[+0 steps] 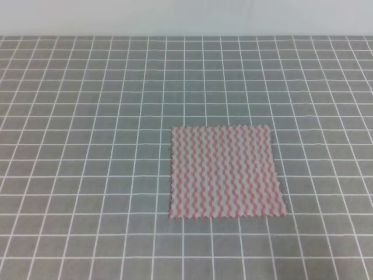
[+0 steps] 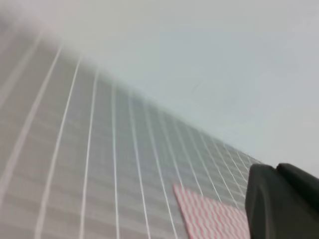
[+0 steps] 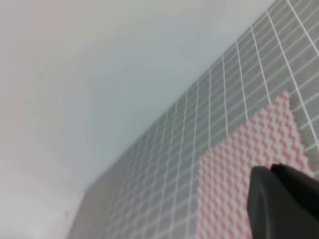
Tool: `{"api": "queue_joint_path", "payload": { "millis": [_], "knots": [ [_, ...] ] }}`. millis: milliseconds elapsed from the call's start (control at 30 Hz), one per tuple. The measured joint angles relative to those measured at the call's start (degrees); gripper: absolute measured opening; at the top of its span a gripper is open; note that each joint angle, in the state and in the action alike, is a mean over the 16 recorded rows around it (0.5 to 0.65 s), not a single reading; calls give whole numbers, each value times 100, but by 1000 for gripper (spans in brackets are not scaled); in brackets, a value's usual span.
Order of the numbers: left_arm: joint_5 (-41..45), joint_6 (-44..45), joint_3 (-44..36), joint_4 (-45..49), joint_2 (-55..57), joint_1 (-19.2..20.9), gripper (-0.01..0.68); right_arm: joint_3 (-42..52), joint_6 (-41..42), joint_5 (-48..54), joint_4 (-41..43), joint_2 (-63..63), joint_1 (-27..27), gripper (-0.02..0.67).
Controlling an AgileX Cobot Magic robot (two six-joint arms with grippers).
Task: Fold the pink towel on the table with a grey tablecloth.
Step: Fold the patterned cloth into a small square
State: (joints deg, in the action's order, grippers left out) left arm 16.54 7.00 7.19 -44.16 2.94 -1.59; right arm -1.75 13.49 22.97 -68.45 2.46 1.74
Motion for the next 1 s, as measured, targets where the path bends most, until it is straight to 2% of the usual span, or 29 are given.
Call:
{"api": "queue_joint_path", "payload": {
  "millis": [233,467,833,1000],
  "knots": [
    [703,1467,877,5,1200,-2,-2,-922,310,732,1373,1087,0,-16],
    [1248,2389,1617,19,2823,-6,-2,-2138,510,1536,2668,2567,1,-16],
    [1523,3168,2347,23,4513,-45,-3,-3369,604,2093,3577,4791,324,-16],
    [1411,3263,2609,14,5149,-298,-2,-3788,532,2094,3889,5791,688,-16]
  ]
}}
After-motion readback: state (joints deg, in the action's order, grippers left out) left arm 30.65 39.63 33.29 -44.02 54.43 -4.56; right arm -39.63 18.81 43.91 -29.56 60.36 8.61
